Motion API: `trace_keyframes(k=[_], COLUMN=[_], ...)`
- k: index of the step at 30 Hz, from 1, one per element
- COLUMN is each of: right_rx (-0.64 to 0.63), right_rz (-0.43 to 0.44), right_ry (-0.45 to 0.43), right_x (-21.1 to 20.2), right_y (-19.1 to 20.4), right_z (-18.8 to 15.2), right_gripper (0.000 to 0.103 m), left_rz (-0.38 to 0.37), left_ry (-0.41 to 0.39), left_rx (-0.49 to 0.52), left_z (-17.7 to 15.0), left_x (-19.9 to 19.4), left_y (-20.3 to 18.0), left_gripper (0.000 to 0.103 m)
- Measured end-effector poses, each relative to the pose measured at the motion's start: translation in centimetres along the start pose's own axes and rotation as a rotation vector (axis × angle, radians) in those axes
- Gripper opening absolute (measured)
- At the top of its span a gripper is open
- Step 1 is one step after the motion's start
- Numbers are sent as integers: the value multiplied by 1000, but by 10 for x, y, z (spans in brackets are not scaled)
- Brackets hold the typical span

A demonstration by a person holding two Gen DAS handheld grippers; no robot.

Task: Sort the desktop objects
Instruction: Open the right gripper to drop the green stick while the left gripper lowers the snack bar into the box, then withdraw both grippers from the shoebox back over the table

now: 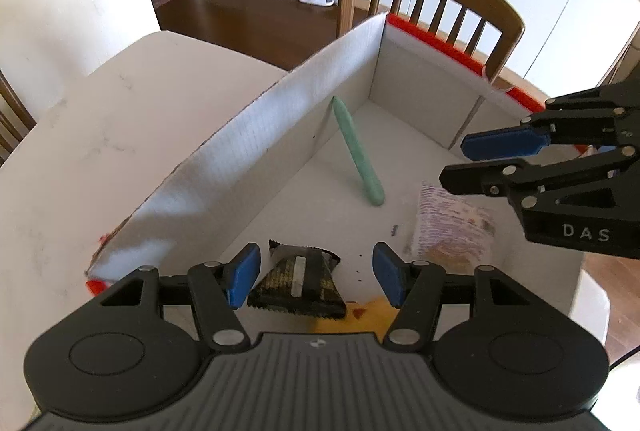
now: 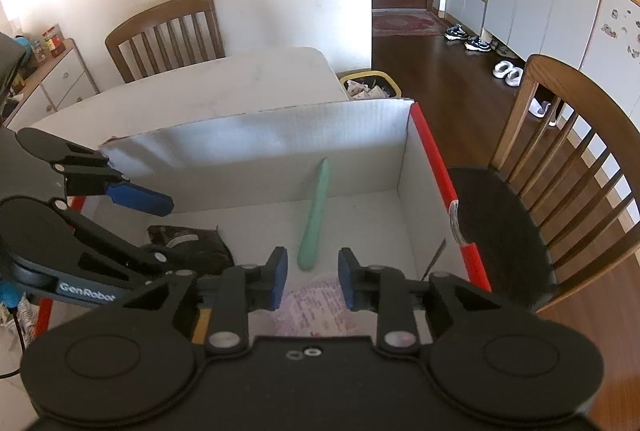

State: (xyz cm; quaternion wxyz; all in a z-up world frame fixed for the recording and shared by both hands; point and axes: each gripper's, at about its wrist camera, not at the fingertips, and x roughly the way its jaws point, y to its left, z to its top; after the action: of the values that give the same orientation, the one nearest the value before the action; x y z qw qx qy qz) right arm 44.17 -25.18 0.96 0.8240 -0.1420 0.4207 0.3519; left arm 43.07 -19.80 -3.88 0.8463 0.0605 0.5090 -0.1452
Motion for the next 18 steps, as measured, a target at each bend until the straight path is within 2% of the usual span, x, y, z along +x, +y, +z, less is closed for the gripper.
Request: trace_keyframes(k=[11, 18], right_rx=[-64, -96], right_rz=[36, 58], right_ry=[7, 7], right_x=[-24, -37], right_y=[16, 25], right_z=[-5, -7], right_gripper=[37, 41], left_rz=[-6, -21], left_ry=[-93, -118], left_rx=[-23, -40], left_z=[-21, -35], left_x=[-52, -72], left_y=[-5, -10], left_gripper=[61, 61])
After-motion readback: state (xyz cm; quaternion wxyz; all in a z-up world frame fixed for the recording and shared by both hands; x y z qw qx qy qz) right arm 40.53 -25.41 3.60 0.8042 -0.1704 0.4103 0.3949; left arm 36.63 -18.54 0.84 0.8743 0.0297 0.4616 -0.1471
